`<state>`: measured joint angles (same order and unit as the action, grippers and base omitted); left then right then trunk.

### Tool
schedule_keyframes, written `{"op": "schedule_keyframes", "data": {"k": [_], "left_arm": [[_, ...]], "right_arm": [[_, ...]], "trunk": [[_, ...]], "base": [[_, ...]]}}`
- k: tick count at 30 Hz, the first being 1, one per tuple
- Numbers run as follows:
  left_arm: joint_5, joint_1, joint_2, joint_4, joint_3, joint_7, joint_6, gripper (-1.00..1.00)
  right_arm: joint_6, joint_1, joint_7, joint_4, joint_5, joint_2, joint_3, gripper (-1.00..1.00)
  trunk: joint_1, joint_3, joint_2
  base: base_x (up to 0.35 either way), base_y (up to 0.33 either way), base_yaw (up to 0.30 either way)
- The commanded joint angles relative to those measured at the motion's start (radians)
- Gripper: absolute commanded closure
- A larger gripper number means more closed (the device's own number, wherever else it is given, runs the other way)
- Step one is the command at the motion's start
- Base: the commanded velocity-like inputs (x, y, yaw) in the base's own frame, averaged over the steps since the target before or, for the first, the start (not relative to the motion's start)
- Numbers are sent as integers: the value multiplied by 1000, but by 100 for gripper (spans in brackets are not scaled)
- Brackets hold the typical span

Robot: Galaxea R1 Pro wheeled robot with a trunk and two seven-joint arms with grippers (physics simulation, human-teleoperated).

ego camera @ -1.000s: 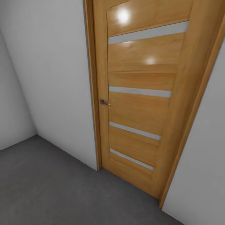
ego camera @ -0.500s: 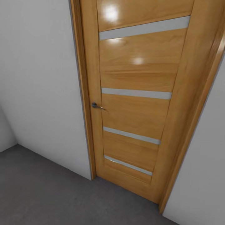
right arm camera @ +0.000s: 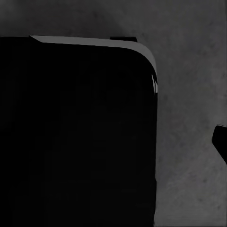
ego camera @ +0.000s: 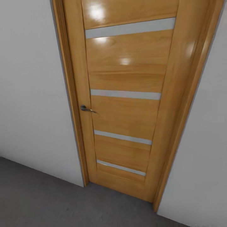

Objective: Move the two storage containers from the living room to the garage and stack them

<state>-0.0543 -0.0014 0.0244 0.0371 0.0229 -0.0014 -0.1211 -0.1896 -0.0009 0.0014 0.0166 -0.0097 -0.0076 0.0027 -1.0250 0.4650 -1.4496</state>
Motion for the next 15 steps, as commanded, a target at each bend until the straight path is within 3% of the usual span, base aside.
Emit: {"op": "schedule_keyframes", "data": {"k": [1, 11, 15], "left_arm": [[-6, 0, 0, 0, 2, 0, -3, -100], [-6, 0, 0, 0, 3, 0, -3, -100], [-6, 0, 1, 0, 3, 0, -3, -100]], "right_arm": [[-5, -1, 0, 2, -1, 0, 0, -100], [-5, -1, 0, 2, -1, 0, 0, -100], [-5, -1, 0, 2, 2, 0, 0, -100]], "trunk": [[0, 1, 0], [0, 1, 0], [0, 1, 0]], "base": [[4, 3, -243], [2, 5, -243], [76, 138, -243]]}}
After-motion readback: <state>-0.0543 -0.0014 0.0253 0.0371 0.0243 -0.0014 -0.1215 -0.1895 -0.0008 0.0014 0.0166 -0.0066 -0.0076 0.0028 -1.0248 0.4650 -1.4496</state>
